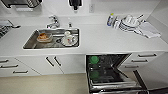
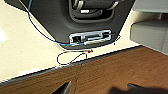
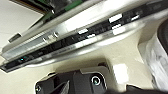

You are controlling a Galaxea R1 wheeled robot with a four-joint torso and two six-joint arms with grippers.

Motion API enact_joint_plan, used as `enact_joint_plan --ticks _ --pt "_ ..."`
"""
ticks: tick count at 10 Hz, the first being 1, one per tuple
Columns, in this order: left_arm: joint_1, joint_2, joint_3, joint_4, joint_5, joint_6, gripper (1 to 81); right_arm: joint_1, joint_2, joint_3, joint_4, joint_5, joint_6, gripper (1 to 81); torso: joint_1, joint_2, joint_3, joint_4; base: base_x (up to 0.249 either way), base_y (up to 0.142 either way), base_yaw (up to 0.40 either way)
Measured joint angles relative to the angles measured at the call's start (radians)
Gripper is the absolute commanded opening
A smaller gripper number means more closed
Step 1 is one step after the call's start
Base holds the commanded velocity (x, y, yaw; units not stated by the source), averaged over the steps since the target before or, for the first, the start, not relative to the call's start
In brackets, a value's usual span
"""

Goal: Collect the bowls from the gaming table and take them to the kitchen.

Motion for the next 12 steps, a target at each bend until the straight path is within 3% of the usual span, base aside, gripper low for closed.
enact_joint_plan --ticks 3,6,9,12 --pt "0.0 0.0 0.0 0.0 -0.001 0.0 81.1 -0.227 0.02 -0.027 -0.034 0.036 -0.011 81.1 0.0 -0.002 0.0 0.0 0.0 0.0 0.0" --pt "0.0 -0.004 -0.001 0.0 -0.002 0.001 81.1 -0.417 0.112 -0.149 -0.094 0.11 -0.016 81.1 0.042 -0.069 0.0 0.0 0.0 0.0 0.0" --pt "0.002 -0.003 -0.001 0.0 -0.004 0.002 81.1 -0.537 0.268 -0.274 -0.165 0.16 -0.02 81.1 0.109 -0.179 0.001 0.0 0.0 0.0 0.0" --pt "0.004 -0.003 -0.002 0.0 -0.004 0.003 81.1 -0.597 0.353 -0.393 -0.194 0.167 -0.028 81.1 0.178 -0.29 0.002 0.0 0.0 0.0 0.0"
